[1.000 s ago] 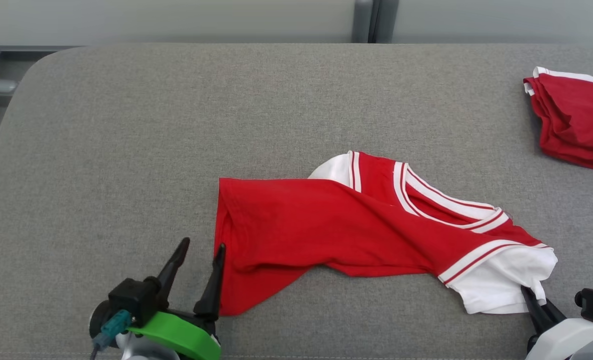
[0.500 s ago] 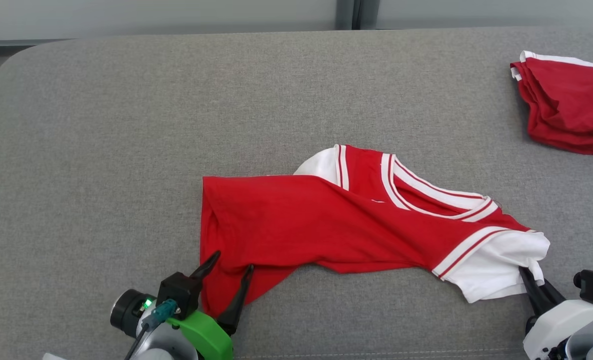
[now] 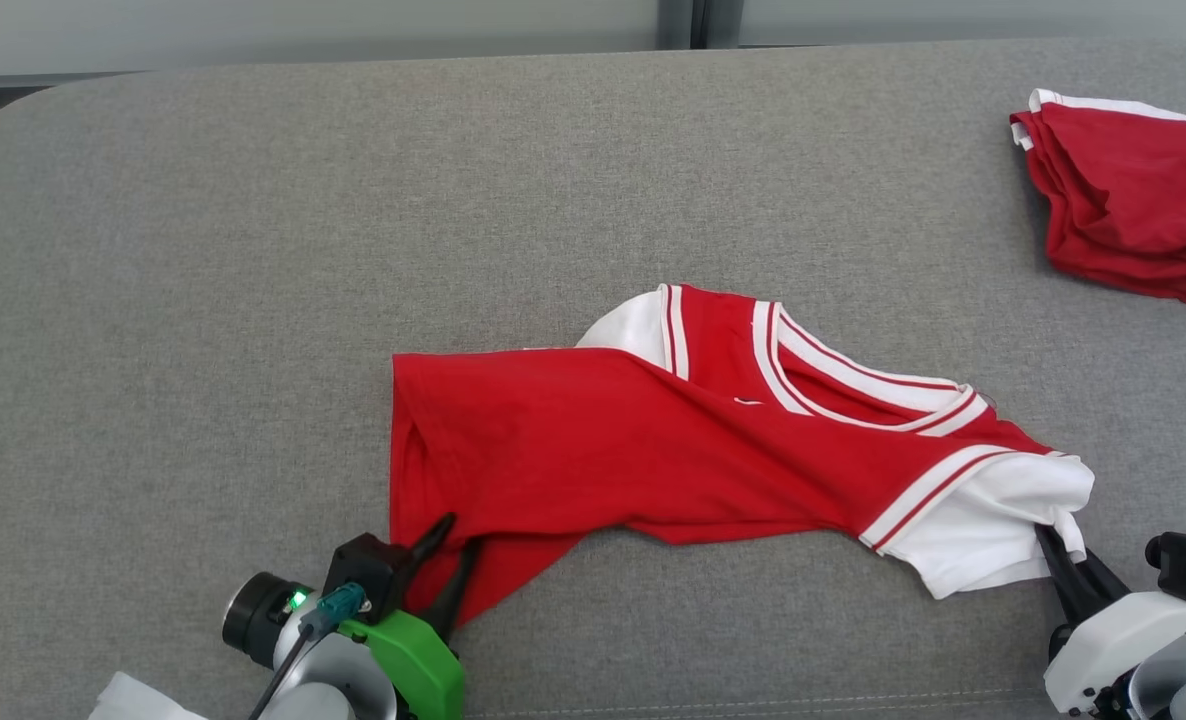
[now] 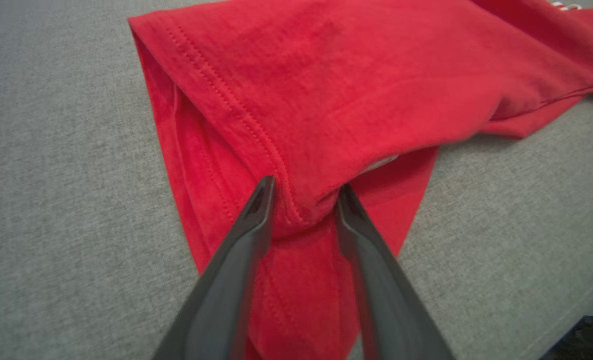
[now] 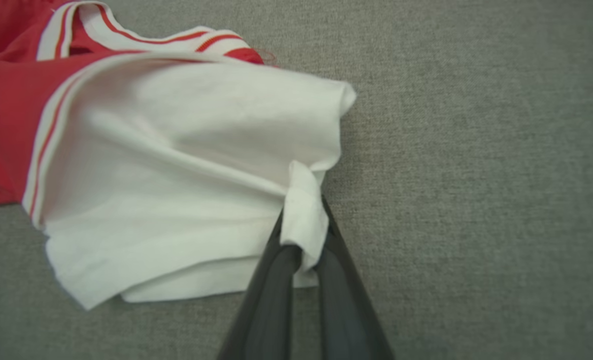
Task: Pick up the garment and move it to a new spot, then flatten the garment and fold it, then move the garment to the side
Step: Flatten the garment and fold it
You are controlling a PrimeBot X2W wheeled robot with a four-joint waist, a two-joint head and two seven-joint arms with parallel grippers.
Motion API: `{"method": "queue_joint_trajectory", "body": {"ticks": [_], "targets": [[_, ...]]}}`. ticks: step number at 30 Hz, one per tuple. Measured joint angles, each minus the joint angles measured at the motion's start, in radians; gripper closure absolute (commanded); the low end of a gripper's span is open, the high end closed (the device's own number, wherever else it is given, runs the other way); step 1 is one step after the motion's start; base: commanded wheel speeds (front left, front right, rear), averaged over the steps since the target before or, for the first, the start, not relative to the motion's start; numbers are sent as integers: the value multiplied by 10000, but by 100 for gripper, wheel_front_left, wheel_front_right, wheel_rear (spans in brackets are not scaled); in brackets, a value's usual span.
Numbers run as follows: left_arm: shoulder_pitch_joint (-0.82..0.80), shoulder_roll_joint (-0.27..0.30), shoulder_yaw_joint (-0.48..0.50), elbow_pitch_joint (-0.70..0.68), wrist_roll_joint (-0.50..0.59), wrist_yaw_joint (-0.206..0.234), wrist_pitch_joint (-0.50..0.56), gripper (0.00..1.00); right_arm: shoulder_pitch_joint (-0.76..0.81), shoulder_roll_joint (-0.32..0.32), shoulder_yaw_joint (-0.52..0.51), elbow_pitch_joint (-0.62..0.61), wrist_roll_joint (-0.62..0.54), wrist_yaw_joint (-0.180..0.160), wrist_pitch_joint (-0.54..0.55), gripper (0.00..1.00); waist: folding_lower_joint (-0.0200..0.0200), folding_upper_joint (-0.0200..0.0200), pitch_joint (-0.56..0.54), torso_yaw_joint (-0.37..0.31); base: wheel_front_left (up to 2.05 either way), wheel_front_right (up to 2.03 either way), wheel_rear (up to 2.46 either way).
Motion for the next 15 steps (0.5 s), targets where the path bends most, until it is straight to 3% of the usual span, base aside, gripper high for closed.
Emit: {"method": "queue_joint_trajectory", "body": {"ticks": [10,15], "targets": [[-203,-86,-8,380,-82,-67,-174,100,-101,13,-25,-163,86,0,-12,100,0,0,-101,94,0,0,0],[-450,-81,127,52,-242,-67,-173,100,-493,27,-268,-880,558,0,-44,100,0,0,-253,192,0,0,0]]}}
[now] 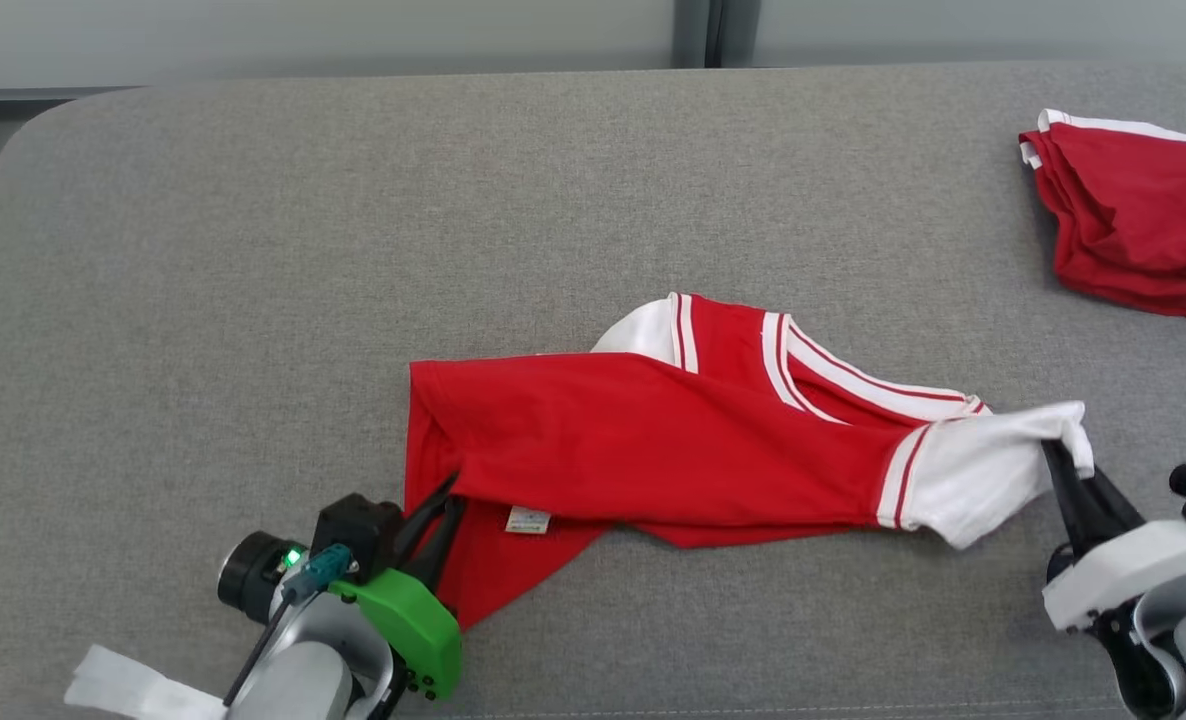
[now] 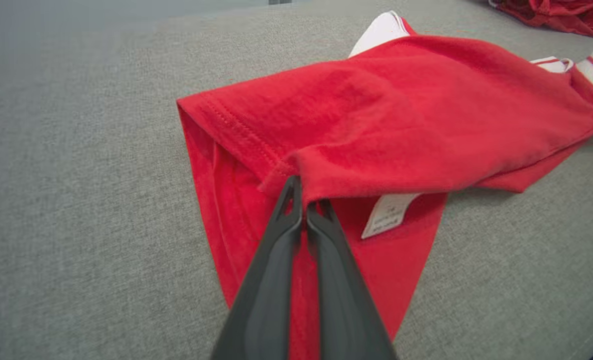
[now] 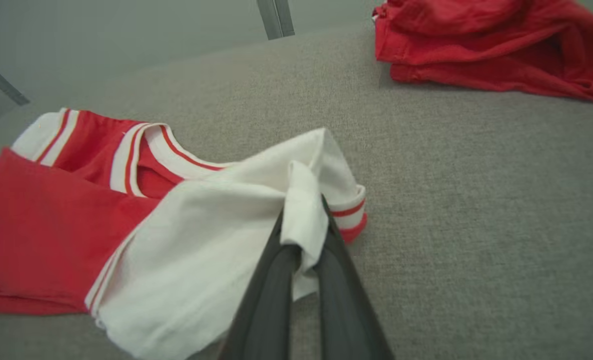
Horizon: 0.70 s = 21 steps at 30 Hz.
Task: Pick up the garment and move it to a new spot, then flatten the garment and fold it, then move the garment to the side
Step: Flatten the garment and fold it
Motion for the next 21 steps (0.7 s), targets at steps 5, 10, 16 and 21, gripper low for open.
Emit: {"method": "queue_joint_trajectory", "body": {"ticks": [5,10,16,21], "targets": [[-581,234,268,-635,-134,-4,240,100,-802,-56,-50,-1331,796,2,-10,100,0,0,-263,98,0,0,0],[-1615,968,627,-1450,-320,-10,920,100,-2030,-646,706,-3175,1611,4,683,100,0,0,-649,195,0,0,0],[-2951,1685,1016,-2685,-959,-17,2077,100,-2991,-1852,-159,-4915,3191,2,1457,100,0,0,-1243,340,0,0,0],[-3225,2341,928,-4280,-2228,-21,3588,100,-3290,-2343,-1258,-6675,4652,2,1812,100,0,0,-1747,492,0,0,0]]}}
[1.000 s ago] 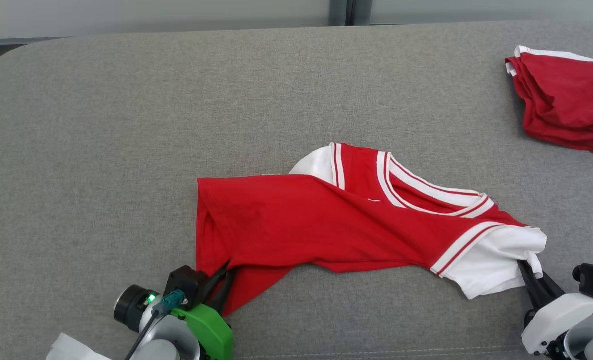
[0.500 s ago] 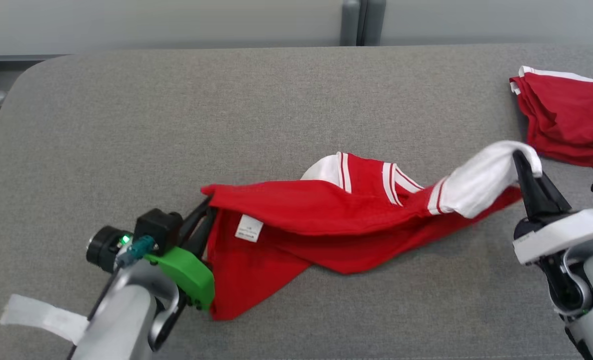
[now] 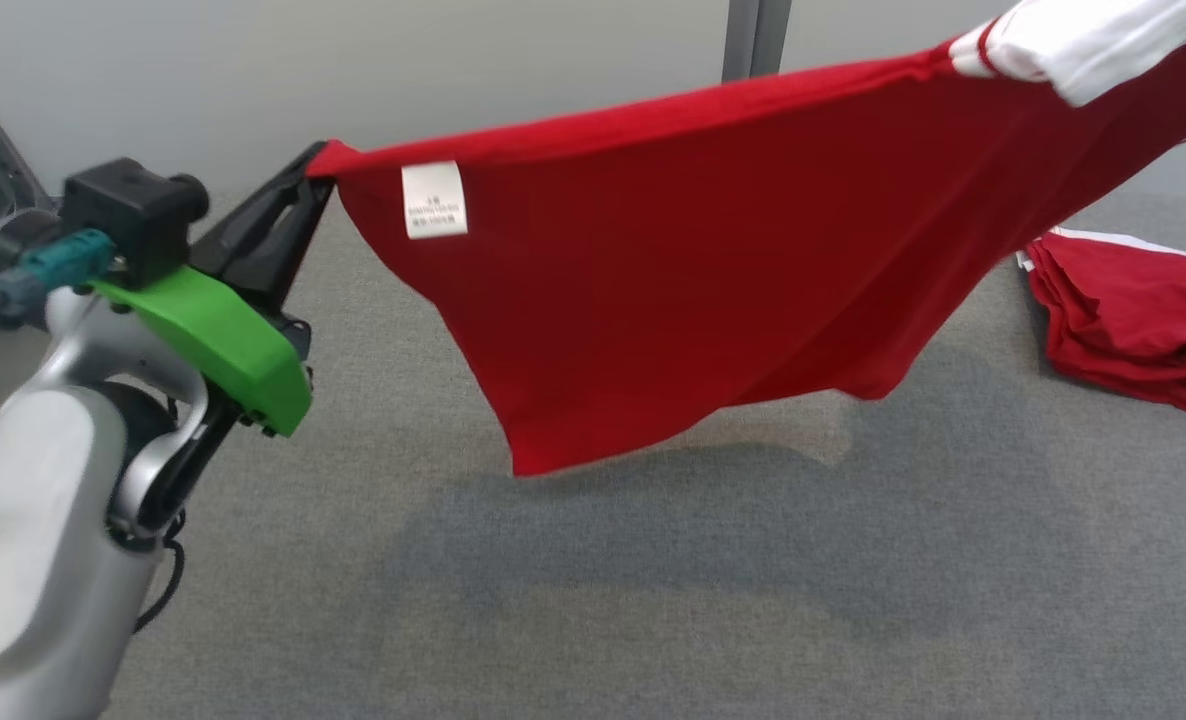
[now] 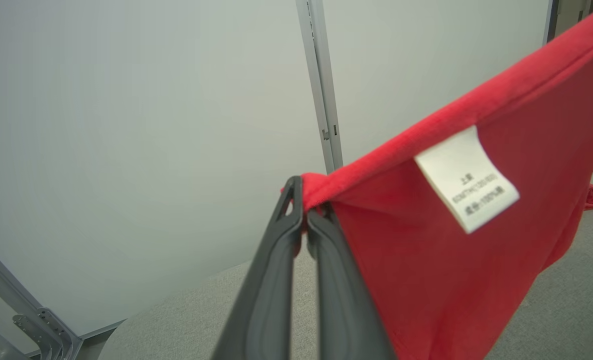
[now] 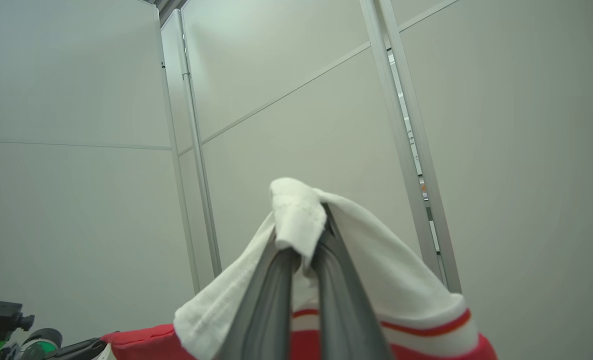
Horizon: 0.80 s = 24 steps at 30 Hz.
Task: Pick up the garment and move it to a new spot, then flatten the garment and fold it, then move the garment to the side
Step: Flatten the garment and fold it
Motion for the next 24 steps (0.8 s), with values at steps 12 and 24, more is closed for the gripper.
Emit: {"method": "queue_joint_trajectory", "body": {"ticks": [12,24], "targets": [[361,997,1053,-4360,-3923,6,3231,100,1581,-809,-2426,-3206,2330,-802,1110,100,0,0,-19,-20,0,0,0],[188,1473,1317,-2079,-4888,976,5321,100,1634,293,-602,-1779,3643,-2125,2376,100,0,0,1250,-158,0,0,0]]}}
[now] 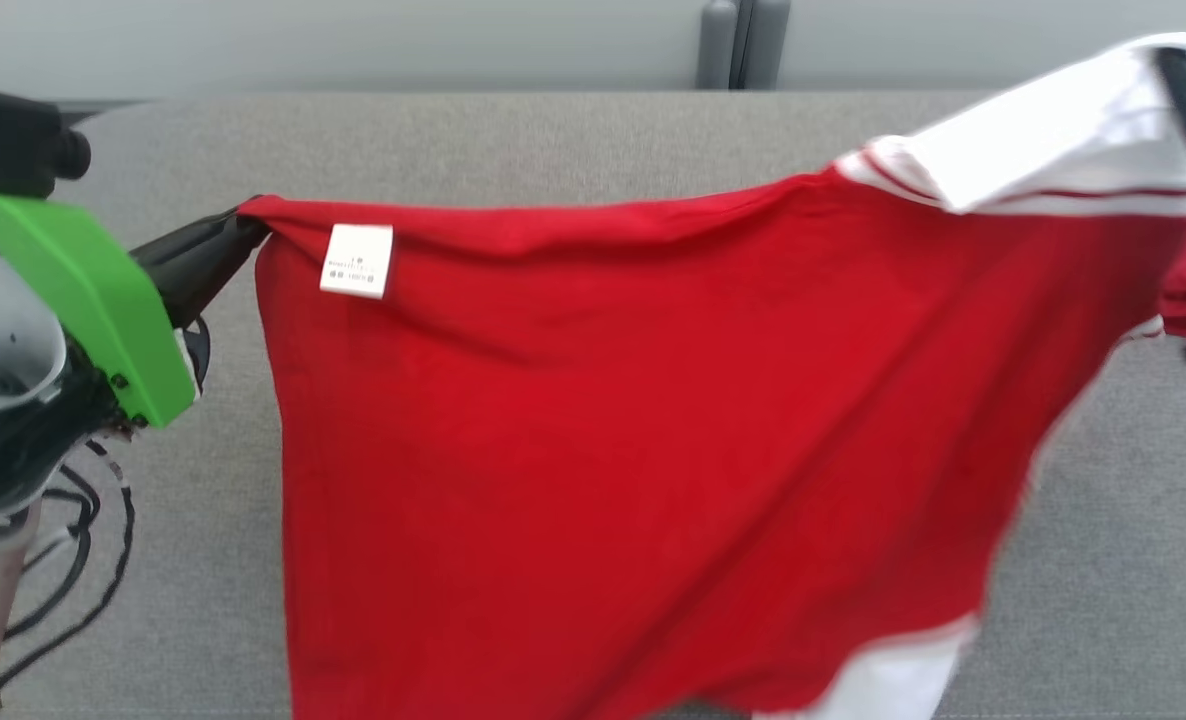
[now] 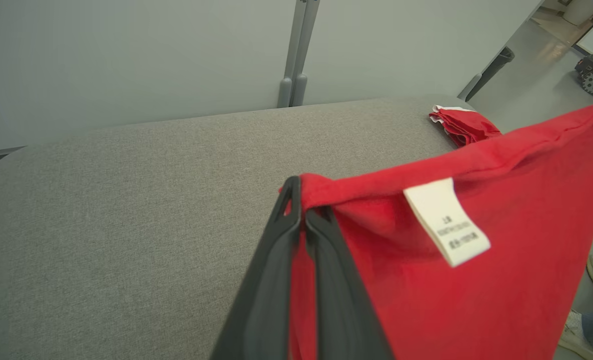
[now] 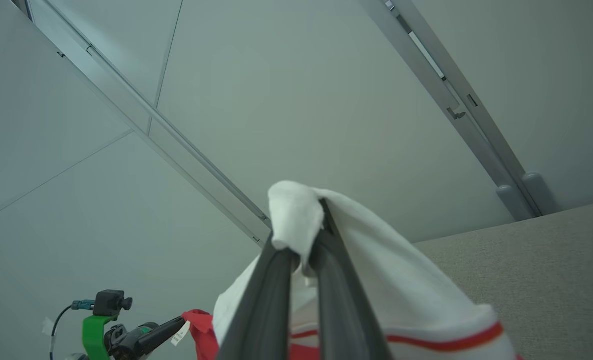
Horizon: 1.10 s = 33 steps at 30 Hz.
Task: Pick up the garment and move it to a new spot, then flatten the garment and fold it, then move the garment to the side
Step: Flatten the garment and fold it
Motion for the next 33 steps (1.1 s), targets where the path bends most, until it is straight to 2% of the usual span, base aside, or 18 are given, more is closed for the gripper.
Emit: {"method": "queue_joint_trajectory", "body": {"ticks": [3,5,7,11,15,18,21,23,26,28,33], "targets": [[-699,-58,-489,1083,228,4,416,100,-1374,564,1126,869,-36,-374,314,100,0,0,405,-12,0,0,0],[-1404,-33,-777,1595,692,-4,552,100,-2875,1022,1396,1551,-385,-546,297,100,0,0,680,-20,0,0,0],[-2310,-48,-771,1942,1379,-25,347,100,-4524,1442,1450,2123,-941,-548,104,100,0,0,956,-28,0,0,0],[-4801,-529,-148,2054,2894,-161,-1515,100,-7512,2610,947,3359,-2084,-491,-851,100,0,-1,1510,-43,0,0,0],[-6332,-1045,-29,1952,3791,-364,-3012,100,-8775,2880,374,4915,-3312,-489,-1342,100,0,0,2077,-49,0,0,0],[-6528,-1321,-138,2010,4188,-566,-3983,100,-9426,2999,437,5223,-3768,-489,-1501,100,1,0,2500,-49,0,0,0],[-6320,-1292,-393,2092,4556,-690,-4782,100,-9511,3216,803,5304,-3923,-487,-1546,100,1,0,2925,-71,0,0,0],[-5803,-1404,-506,2272,4606,-700,-5361,100,-9023,3175,993,5311,-4027,-433,-1522,100,1,0,3209,-99,0,0,0],[-3939,-1607,-932,2731,4907,-698,-6286,100,-6929,2999,991,5302,-3893,-439,-1482,100,2,0,3778,-139,0,0,0],[-3033,-1615,-1034,2972,4993,-694,-6654,100,-5769,3241,761,5292,-3622,-439,-1490,100,2,0,4062,-156,0,0,0],[-1866,-1626,-1005,3749,5218,-581,-7889,100,-3966,3361,652,5016,-3379,-428,-1939,100,1,0,4739,-199,0,0,0]]}}
